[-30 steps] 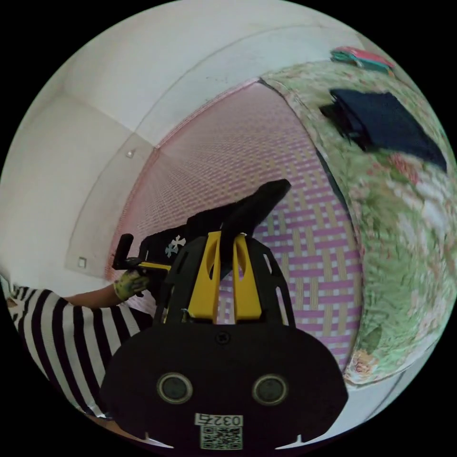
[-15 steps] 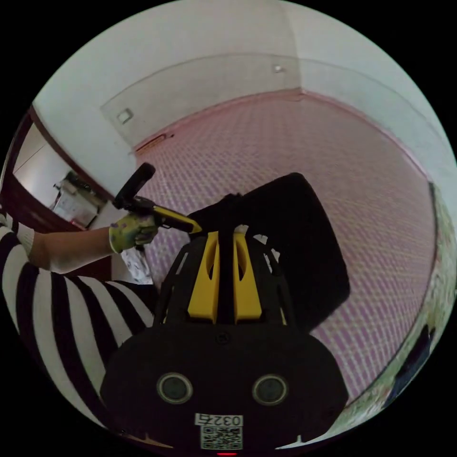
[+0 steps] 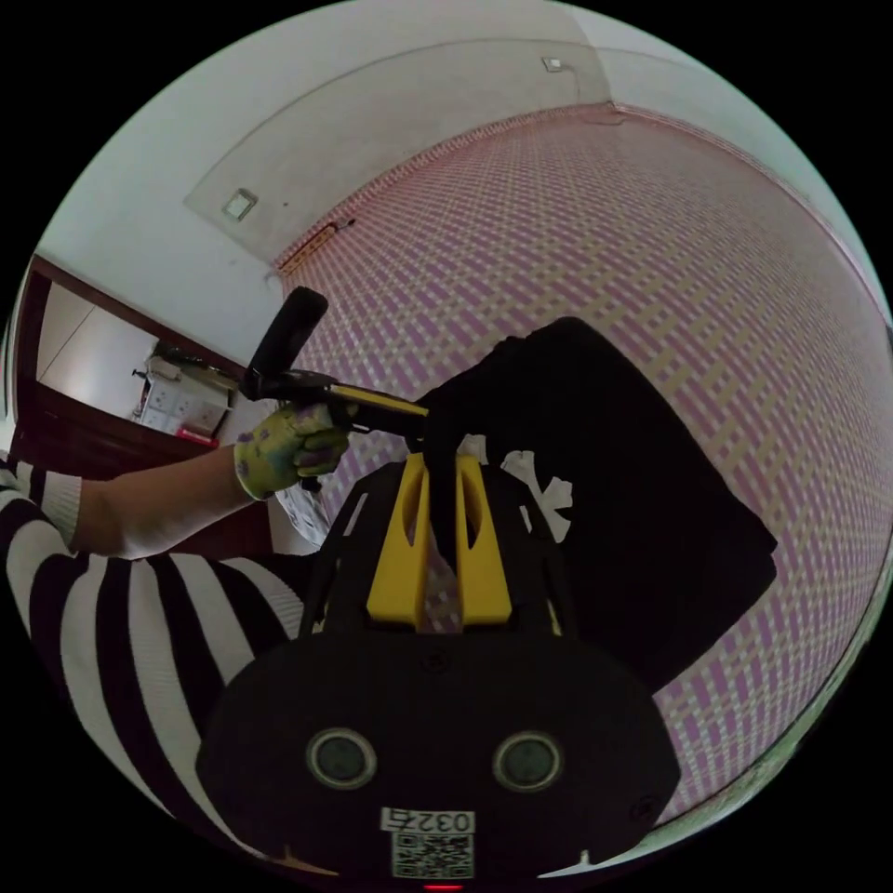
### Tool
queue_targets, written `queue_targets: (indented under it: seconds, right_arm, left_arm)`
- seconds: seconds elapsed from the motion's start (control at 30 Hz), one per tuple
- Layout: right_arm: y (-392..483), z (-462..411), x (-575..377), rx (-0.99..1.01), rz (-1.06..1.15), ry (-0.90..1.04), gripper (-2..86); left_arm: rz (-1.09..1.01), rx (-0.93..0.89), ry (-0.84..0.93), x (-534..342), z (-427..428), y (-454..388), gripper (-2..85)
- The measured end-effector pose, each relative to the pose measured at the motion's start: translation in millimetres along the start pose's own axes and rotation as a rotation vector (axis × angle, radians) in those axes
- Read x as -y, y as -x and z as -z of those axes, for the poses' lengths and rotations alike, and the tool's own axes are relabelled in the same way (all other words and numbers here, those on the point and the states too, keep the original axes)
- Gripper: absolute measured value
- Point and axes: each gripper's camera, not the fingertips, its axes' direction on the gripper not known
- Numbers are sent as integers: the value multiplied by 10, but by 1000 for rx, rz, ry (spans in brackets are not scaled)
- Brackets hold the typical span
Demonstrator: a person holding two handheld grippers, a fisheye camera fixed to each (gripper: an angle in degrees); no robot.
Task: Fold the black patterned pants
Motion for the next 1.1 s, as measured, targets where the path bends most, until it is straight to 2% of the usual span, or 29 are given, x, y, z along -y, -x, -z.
queue_targets:
  seconds: [0.1,0.13,0.17,0.27,0.4,0.47,0.53,0.6,0.67,0.73,0.83,0.97,1.1]
  right_arm:
    - [-61,-358,137,58,23,70,72]
    - [-145,-456,182,172,-1,112,71]
    - [-219,-369,161,317,16,70,58]
    - [-499,192,-93,430,-5,-140,12]
    - [-1088,646,-712,371,-181,-216,6]
    - [-1481,796,-1262,275,-326,-207,-3]
    - [-1672,872,-1643,281,-393,-213,-6]
    - [-1738,856,-1912,249,-431,-149,-8]
    - [-1645,717,-2152,209,-405,20,-9]
    - [-1519,736,-2304,192,-392,76,-10]
    - [-1499,1084,-2558,226,-474,-71,-10]
    - [-1645,1629,-2587,200,-568,-272,-9]
    - [-1666,1912,-2297,218,-513,-315,-9]
  left_arm:
    - [-7,-77,-145,-74,254,-112,-9]
    - [-18,-85,-165,-77,312,-167,-9]
    - [-48,-87,-169,-66,345,-245,-9]
    - [-154,-101,-104,-12,308,-501,-9]
    - [-304,-77,93,27,61,-837,-9]
    - [-396,28,254,5,-154,-1009,-9]
    - [-451,87,317,-32,-236,-1070,-9]
    - [-501,87,330,-54,-230,-1091,-9]
    - [-583,125,365,-74,-254,-1148,-9]
    - [-587,123,384,-26,-259,-1191,-10]
    - [-545,97,410,79,-234,-1265,-10]
    - [-454,-17,296,286,-72,-1489,-9]
    - [-437,91,397,444,-287,-1617,-9]
